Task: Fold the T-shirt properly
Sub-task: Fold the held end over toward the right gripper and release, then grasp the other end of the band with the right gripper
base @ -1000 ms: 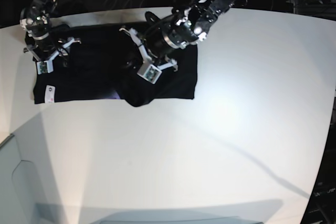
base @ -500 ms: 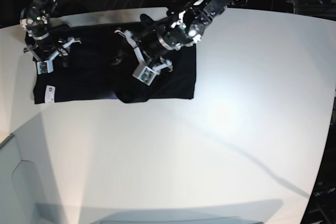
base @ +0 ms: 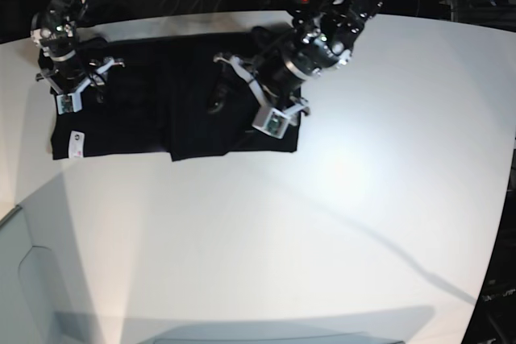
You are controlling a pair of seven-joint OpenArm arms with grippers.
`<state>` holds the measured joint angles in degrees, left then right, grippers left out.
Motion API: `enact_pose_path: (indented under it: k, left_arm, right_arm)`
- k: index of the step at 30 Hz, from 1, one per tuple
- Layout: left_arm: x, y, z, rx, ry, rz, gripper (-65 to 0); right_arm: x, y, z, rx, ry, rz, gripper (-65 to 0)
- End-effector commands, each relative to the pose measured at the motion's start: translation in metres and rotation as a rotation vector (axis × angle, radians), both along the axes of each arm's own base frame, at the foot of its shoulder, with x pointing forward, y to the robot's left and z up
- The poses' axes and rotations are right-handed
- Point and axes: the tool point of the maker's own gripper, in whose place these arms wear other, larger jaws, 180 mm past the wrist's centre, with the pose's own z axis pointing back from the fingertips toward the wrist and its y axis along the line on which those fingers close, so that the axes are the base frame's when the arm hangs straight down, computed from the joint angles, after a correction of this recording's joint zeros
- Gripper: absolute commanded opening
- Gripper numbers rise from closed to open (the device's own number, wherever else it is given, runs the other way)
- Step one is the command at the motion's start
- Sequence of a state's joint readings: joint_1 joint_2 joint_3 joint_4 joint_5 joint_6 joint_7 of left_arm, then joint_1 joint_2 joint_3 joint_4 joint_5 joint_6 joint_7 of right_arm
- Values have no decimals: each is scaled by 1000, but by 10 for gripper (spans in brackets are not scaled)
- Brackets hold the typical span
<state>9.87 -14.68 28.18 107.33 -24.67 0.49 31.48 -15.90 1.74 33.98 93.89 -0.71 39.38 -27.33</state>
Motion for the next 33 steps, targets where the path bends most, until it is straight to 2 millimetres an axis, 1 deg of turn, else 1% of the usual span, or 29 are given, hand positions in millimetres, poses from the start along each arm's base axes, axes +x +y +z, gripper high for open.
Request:
enact_pose_path:
  k: [1, 4, 6, 8, 11, 13, 15, 16, 18, 20, 22, 25, 28, 30, 33]
  left_arm:
    - [0, -1, 7, -27, -15, 3, -211]
    - [-5, 2, 1, -13, 1, 4, -211]
    - [-4, 4, 1, -13, 4, 8, -211]
    - [-5, 11, -1, 5, 1, 13, -211]
    - [4, 39, -4, 47, -9, 65, -211]
    - [10, 64, -6, 67, -6, 133, -211]
    - [17, 95, -2, 83, -18, 225, -211]
    - [20, 109, -1, 91, -23, 267, -210]
    - [26, 140, 8, 111, -48, 351, -210]
    - [33, 165, 12, 132, -67, 415, -209]
    - [37, 183, 15, 150, -78, 463, -209]
    - [40, 201, 19, 166, -89, 509, -209]
    - [38, 213, 20, 179, -88, 538, -209]
    - [37, 218, 20, 184, -88, 550, -209]
    - [36, 221, 19, 187, -85, 555, -209]
  right_arm:
    - [10, -1, 14, -14, -47, 16, -321]
    - [20, -3, 31, -37, -95, 14, -320]
    - [26, -1, 47, -59, -136, 22, -320]
    - [31, 2, 63, -76, -179, 25, -320]
    - [34, 5, 87, -111, -232, 36, -320]
    - [33, 9, 91, -114, -243, 36, -320]
    - [32, 8, 92, -115, -243, 33, -319]
    - [31, 5, 92, -118, -243, 22, -319]
    - [28, -9, 93, -126, -244, -22, -295]
    - [33, -17, 90, -113, -248, -53, -258]
    - [34, -24, 82, -99, -235, -74, -230]
    - [36, -38, 69, -86, -204, -96, -215]
    - [37, -47, 46, -40, -162, -129, -215]
    - [36, -62, 42, -35, -156, -168, -215]
    - [35, -69, 32, -12, -138, -196, -215]
